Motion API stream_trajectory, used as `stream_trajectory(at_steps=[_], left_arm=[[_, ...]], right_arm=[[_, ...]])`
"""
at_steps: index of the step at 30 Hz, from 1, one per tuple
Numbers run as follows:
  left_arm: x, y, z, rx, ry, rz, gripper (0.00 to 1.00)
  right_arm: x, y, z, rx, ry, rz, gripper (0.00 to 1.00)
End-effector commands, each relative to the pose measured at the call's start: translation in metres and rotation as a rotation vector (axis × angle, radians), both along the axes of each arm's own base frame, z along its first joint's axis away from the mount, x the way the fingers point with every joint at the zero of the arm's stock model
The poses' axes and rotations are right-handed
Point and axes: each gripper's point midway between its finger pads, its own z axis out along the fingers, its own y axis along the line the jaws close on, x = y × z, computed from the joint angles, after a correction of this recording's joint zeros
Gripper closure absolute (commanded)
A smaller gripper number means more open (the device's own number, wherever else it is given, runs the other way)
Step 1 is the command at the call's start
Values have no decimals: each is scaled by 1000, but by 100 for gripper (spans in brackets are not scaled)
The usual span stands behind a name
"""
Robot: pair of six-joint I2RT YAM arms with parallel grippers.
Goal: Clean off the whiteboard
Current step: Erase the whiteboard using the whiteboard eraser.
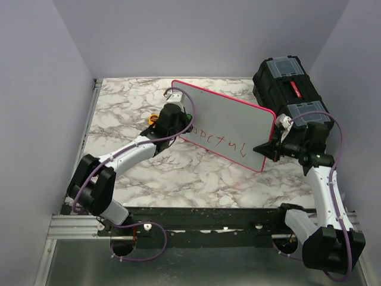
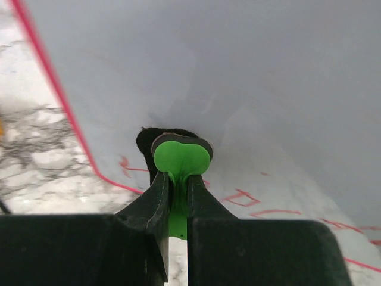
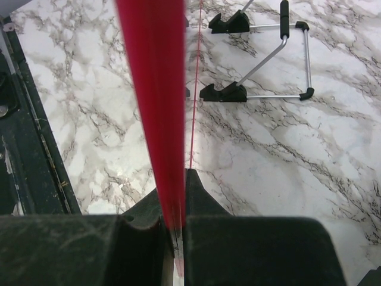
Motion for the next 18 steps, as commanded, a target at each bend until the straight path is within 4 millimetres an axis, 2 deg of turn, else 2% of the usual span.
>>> stream_trajectory(at_steps=[1, 6, 9, 11, 13, 18], left_arm=[[-34, -67, 43, -92, -88, -166, 100], [-74, -130, 47, -115, -72, -290, 100], [-80, -140, 44, -111, -65, -302, 100], [-73, -131, 42, -87, -70, -274, 100], [-60, -112, 38, -65, -70, -235, 100], [-19, -39, 12, -46, -23, -90, 100]], right_arm=[[-18, 19, 22, 82, -43, 138, 100], [-18, 19, 21, 80, -40, 135, 100], [-18, 19, 21, 80, -40, 135, 100], [-18, 19, 22, 79, -44, 135, 100], [-18, 19, 23, 80, -46, 136, 99], [-19, 20, 24, 80, -49, 138, 100]])
